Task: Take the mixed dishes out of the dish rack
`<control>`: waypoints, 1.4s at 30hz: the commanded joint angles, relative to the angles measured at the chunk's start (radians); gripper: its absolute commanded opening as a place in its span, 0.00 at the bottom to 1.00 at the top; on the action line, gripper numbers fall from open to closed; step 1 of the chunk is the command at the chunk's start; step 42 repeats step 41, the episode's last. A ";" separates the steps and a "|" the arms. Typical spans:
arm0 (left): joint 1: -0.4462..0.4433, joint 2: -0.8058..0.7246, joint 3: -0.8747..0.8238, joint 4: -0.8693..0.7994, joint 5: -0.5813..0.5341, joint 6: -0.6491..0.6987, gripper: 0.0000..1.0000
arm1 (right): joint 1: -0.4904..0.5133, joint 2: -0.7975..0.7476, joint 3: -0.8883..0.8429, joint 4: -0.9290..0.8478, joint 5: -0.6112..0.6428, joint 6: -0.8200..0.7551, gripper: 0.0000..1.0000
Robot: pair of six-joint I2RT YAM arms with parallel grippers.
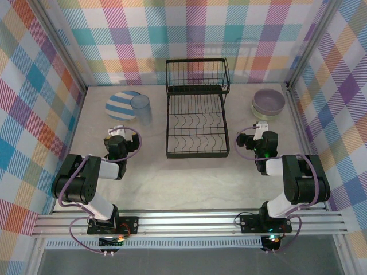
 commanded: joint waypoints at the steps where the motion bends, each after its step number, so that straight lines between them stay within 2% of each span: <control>1: 0.006 0.001 0.016 0.011 0.020 0.002 1.00 | -0.004 0.003 0.011 0.035 -0.017 -0.008 0.99; 42: 0.006 0.000 0.016 0.013 0.019 0.001 1.00 | -0.008 0.004 0.012 0.035 -0.027 -0.007 0.99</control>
